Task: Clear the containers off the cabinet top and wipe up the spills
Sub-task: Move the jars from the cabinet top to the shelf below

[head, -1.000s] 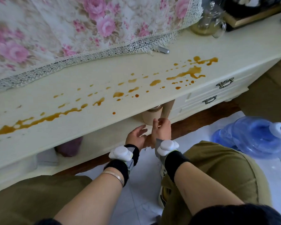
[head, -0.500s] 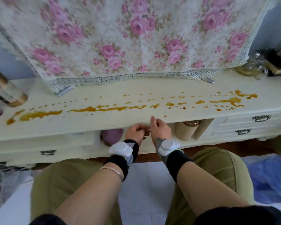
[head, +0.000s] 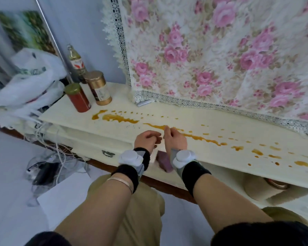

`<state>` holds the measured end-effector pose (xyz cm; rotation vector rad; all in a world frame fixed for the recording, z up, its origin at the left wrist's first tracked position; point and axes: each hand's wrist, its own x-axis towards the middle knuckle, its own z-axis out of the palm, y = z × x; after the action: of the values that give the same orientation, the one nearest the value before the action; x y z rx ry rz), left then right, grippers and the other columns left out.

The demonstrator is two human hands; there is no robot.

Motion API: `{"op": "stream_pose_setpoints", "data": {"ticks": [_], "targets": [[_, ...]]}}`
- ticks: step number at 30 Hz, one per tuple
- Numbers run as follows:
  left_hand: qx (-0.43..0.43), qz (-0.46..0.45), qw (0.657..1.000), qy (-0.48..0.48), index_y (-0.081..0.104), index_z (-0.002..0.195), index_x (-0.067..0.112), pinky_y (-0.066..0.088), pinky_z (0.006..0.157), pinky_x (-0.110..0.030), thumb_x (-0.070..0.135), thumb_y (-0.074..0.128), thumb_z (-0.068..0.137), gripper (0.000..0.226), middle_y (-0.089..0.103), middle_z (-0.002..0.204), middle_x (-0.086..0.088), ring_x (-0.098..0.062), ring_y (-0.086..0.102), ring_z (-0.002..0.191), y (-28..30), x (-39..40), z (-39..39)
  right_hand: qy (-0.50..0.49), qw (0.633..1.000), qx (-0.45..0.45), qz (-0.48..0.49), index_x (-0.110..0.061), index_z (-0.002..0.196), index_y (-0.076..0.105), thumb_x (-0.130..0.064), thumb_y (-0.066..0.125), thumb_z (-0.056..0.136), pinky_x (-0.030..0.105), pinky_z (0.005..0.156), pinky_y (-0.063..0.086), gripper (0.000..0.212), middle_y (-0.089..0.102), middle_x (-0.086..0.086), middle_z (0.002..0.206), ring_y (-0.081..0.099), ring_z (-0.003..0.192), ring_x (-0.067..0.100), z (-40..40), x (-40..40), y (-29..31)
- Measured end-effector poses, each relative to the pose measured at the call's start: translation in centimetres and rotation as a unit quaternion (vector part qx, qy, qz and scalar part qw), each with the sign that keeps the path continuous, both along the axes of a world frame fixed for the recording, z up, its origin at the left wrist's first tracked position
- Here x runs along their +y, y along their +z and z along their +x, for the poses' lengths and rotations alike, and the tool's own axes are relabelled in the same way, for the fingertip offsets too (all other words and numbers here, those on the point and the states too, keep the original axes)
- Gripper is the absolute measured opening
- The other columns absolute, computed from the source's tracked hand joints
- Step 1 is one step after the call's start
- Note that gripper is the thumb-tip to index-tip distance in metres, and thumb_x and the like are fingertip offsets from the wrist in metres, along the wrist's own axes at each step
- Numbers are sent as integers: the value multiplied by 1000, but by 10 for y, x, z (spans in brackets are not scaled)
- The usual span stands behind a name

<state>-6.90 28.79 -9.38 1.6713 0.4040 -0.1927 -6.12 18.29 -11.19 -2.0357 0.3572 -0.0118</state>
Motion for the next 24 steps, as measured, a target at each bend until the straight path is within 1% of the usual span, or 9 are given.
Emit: {"op": "stream_pose_setpoints", "data": {"ticks": [4,7,9,11,13,17,19,22,24], "targets": [[-17,6,998,58,70,87,11,55,84,-35,-2,45,86,28,72,88,-9,-26,68,89,13,49,20,45,999,-12,-1,-10,76,56,-51,36,97,29,55,34,49,64,8,78,50,62,23,29,53,8],[-28,21,995,98,70,90,13,55,89,-39,2,48,85,25,72,92,-8,-27,68,95,19,87,41,74,997,-26,13,-13,80,53,-50,37,97,31,61,35,44,56,3,70,50,67,27,55,92,17],[-42,39,991,119,68,87,20,52,97,-44,6,52,82,23,72,99,-6,-28,66,102,23,111,57,97,994,-42,16,-15,82,51,-48,37,98,30,62,33,39,53,1,71,48,69,25,75,115,22],[-51,58,988,136,69,94,23,47,102,-45,10,54,82,24,69,114,-6,-28,62,110,28,134,76,108,992,-59,21,-16,90,54,-47,39,98,29,66,34,36,58,3,83,50,73,25,98,139,24],[-57,73,984,155,66,112,18,43,106,-40,10,53,86,30,64,124,-5,-27,58,115,36,150,92,111,991,-78,26,-17,101,59,-46,40,97,29,72,38,34,62,6,98,55,83,26,118,159,26],[-78,67,974,200,59,125,19,42,105,-34,14,55,85,41,60,130,-3,-25,57,117,41,180,131,117,987,-103,31,-13,111,60,-38,43,98,29,79,38,33,59,8,110,55,94,25,162,195,29],[-90,63,972,210,54,131,19,41,96,-27,17,57,87,44,55,129,0,-22,54,115,38,195,158,122,986,-110,40,-11,119,57,-37,44,98,33,88,42,36,57,11,116,55,103,27,187,213,27],[-107,46,969,219,44,139,16,35,89,-24,15,54,90,50,49,131,1,-19,50,117,37,207,184,129,985,-104,47,-11,134,48,-39,43,98,42,99,42,46,52,10,126,50,115,28,213,229,24],[-115,45,968,217,38,143,15,34,92,-23,14,53,91,54,46,129,2,-16,47,118,34,218,203,132,985,-94,52,-13,142,40,-43,41,98,43,105,37,54,46,9,136,45,124,28,232,242,21]]}}
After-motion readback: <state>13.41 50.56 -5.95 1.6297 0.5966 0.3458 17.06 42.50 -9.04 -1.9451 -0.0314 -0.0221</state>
